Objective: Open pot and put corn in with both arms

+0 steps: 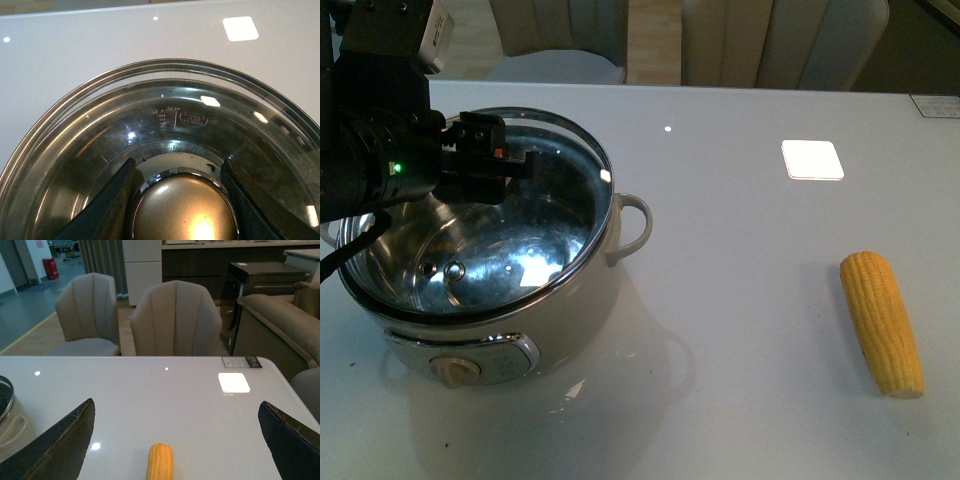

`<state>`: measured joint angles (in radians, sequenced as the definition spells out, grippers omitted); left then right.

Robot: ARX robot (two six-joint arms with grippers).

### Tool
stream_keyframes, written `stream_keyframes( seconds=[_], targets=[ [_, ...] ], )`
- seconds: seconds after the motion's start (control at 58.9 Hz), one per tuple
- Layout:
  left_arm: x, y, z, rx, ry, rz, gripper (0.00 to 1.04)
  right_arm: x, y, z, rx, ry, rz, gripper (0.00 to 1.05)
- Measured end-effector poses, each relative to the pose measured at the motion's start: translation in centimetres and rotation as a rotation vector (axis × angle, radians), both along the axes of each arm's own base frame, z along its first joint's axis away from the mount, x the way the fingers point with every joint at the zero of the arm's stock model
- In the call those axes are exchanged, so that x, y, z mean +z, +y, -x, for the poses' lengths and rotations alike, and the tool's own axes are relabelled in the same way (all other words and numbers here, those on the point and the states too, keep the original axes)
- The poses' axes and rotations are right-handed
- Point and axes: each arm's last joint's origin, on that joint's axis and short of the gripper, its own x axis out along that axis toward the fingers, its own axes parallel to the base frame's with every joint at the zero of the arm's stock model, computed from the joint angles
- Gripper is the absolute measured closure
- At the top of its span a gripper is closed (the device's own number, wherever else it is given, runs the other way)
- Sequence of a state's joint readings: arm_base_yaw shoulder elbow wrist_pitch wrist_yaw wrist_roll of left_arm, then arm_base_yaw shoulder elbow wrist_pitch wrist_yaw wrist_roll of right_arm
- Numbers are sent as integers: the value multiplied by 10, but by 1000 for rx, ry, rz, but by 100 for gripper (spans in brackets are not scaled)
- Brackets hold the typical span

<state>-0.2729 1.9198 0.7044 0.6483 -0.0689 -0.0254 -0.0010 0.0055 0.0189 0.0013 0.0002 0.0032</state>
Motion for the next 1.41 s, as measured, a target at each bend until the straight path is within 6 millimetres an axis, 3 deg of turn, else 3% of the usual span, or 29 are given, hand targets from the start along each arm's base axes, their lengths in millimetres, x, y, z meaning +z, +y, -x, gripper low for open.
stream_keyframes(
  seconds=[0.339,0.696,0.814,0.899,1.103,1.408],
  targets=[
    [14,3,0,20,13,2,61,0,0,0,0,0,0,9],
    [70,7,-14,48,-115,36,61,0,0,0,0,0,0,9],
    [87,18,-12,46,-149,58,61,0,0,0,0,0,0,9],
    [96,33,-10,68,-170,69,61,0,0,0,0,0,0,9],
    [101,91,5,173,-186,76,61,0,0,0,0,0,0,9],
    [75,184,29,371,-188,40,61,0,0,0,0,0,0,9]
  ],
)
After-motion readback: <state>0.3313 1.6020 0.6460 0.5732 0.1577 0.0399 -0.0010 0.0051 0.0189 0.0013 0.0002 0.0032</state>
